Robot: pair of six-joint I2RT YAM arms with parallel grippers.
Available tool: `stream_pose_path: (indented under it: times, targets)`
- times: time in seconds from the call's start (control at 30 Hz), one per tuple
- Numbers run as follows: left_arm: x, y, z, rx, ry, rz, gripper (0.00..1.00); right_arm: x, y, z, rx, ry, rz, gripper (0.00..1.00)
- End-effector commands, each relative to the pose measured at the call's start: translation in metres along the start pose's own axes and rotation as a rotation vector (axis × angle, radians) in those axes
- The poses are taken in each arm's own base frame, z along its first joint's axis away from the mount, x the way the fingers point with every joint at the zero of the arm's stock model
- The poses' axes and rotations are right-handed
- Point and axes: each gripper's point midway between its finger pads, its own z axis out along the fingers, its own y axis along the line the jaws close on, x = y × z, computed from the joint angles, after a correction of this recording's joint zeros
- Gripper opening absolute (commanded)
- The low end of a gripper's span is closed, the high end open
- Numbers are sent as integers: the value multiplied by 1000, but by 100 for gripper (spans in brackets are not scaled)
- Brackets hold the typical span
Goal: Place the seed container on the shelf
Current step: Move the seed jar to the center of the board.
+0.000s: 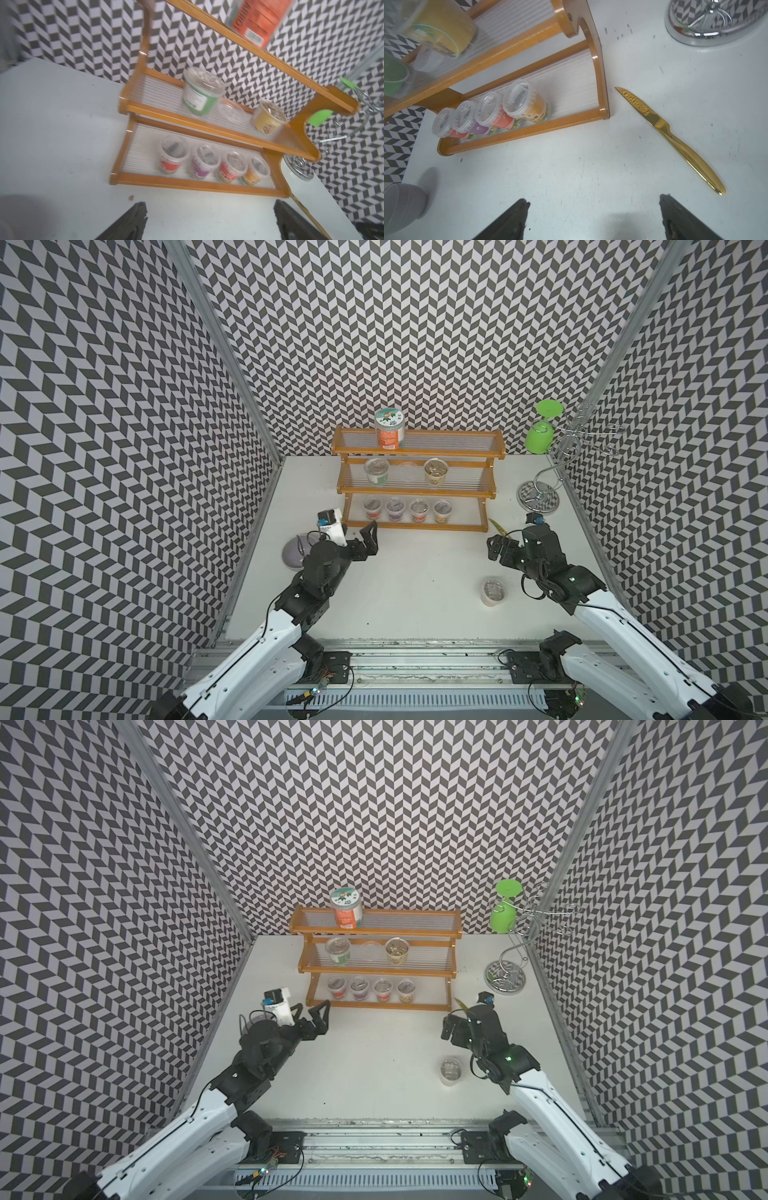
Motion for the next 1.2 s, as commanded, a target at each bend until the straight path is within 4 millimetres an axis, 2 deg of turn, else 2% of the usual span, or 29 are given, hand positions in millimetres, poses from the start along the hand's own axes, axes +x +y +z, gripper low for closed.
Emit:
stream_pose_path:
  times: [0.0,0.1,0.23,0.4,0.47,0.6,0.73,0.97,1.03,1.1,1.17]
  targets:
    - [14,-6,-4,68,157,4,100,10,2,-10,-9,80,135,100]
    - [30,-25,-1,178,251,12,100,26,13,-13,-83,160,137,99]
    - [52,-46,0,330,294,-23,100,55,-5,-8,-33,241,131,100]
    - [60,-64,1,397,297,-5,100,84,1,2,-86,364,124,100]
    - [64,-73,2,413,308,22,100,92,-2,6,-73,390,114,99]
    - [84,-93,2,456,359,69,99,105,-9,7,-54,420,98,97]
    - [101,-103,5,476,398,74,100,117,-6,5,-69,460,74,97]
    - [100,-110,12,480,390,89,99,130,-8,3,12,469,-6,96]
    - [99,-110,14,476,385,101,100,138,-2,4,-11,496,-16,96]
    - [97,-112,16,480,382,116,100,141,16,6,-75,514,-34,94]
    - [99,-113,18,478,389,123,99,136,35,9,-122,489,-55,94]
